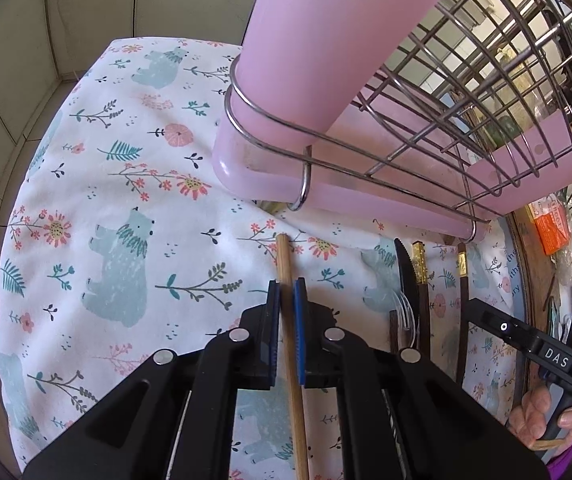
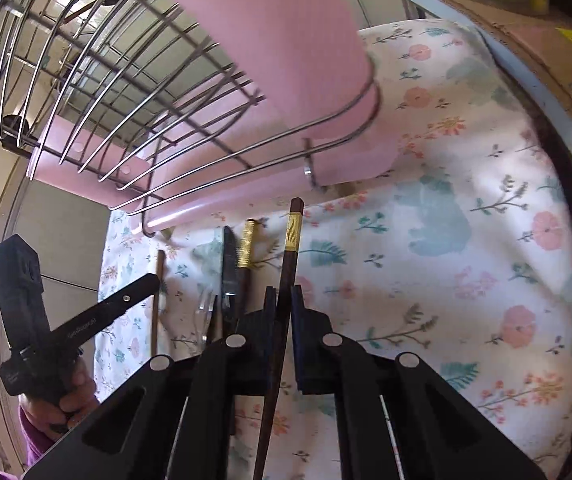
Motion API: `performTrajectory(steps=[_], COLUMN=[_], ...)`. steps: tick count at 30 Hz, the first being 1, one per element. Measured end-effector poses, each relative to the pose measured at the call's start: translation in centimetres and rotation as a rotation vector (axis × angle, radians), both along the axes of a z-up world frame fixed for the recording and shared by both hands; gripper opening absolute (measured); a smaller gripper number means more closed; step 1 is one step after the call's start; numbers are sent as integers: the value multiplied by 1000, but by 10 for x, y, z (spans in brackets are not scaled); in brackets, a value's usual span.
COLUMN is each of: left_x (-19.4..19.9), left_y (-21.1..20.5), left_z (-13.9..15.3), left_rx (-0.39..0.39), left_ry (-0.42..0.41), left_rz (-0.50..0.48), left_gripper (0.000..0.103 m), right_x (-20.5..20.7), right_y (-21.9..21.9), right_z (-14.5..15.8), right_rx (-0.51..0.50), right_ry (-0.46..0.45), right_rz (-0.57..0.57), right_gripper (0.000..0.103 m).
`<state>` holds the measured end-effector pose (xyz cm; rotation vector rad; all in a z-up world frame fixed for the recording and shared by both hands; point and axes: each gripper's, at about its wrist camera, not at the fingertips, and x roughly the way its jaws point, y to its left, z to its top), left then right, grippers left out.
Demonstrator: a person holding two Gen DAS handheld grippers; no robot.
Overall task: Organize utensils
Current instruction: 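Grasp a wooden chopstick with the left gripper while the right gripper grasps a gold-tipped chopstick, then lift both held chopsticks up and lower them into the pink cup with both grippers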
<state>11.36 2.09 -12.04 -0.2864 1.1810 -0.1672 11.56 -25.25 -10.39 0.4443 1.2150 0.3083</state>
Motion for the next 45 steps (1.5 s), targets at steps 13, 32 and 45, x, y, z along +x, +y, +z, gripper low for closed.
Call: performTrajectory(steps=[13,32,45], left_x=[25,9,-60], left_y=[-14,-17,4], left_z=[-7,17,125], left_rx=[31,-16,-35], left_ry=[130,20,-407], left_rz=[-62,-61,-20], left_gripper=[8,6,6], right_x=[18,8,-53], right_y=[2,-2,-4], right_z=[-3,18,113], right_rx=[-36,-35,-75], right_ry=[13,-105,-517], right_rz=[64,23,-70], right_gripper=[20,7,6])
